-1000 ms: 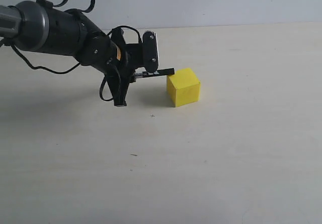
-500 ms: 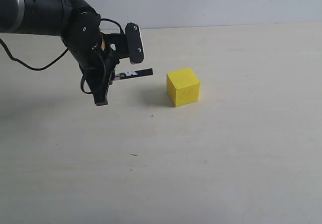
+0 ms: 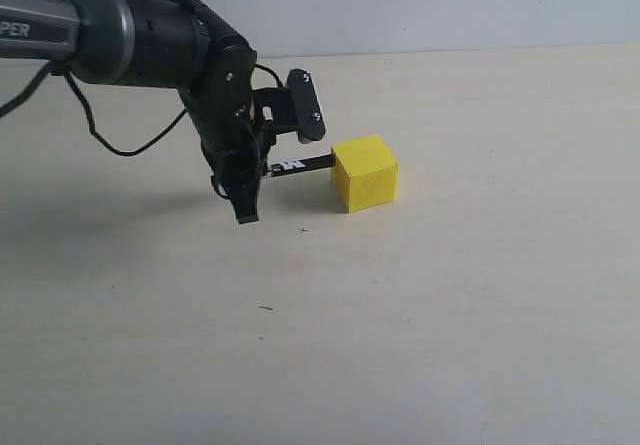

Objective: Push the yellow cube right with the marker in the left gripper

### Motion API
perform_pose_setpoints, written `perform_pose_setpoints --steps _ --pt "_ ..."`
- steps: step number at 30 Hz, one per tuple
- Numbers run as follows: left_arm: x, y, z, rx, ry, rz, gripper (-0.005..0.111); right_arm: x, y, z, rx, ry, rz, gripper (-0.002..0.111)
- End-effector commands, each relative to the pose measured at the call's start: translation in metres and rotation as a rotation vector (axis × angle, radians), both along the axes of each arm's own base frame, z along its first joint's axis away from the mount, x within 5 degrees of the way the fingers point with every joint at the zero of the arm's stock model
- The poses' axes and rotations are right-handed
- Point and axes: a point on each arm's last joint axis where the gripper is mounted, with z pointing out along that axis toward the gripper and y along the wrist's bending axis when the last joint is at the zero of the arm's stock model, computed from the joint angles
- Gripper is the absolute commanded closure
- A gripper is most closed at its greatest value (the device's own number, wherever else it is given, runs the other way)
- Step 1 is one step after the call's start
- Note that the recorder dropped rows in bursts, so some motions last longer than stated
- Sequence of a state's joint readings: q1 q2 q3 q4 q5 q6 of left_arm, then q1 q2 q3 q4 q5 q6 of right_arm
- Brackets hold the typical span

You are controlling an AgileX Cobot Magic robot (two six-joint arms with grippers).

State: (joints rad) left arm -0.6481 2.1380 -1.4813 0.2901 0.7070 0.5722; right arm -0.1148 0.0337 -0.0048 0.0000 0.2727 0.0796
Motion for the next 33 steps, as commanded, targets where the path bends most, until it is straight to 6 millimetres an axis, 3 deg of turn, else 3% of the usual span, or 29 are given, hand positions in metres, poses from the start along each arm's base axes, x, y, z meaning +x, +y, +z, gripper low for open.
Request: perform_pose_setpoints --steps 1,12,21,25,30,33 --pt "0.005 -0.02 0.0 -0.014 -0.009 -0.008 0.107 0.0 0.0 -0.001 0.0 -0.001 -0.001 0.108" --pt "0.006 -0.01 0.011 0.056 0.038 0.033 0.107 0.0 0.0 -0.001 0.0 -0.001 -0.001 0.108" --pt "-0.017 -0.034 0.01 0.064 0.07 -0.025 0.107 0.0 0.0 -0.001 0.0 -0.001 -0.001 0.108" --pt "-0.017 -0.022 0.015 0.124 0.109 0.01 0.107 0.0 0.0 -0.001 0.0 -0.001 -0.001 0.108" --pt "-0.006 0.022 0.049 0.138 0.114 0.103 0.107 0.0 0.0 -0.001 0.0 -0.001 -0.001 0.108" --pt "0.002 0.037 0.054 0.127 0.093 0.093 0.107 0.0 0.0 -0.001 0.0 -0.001 -0.001 0.108"
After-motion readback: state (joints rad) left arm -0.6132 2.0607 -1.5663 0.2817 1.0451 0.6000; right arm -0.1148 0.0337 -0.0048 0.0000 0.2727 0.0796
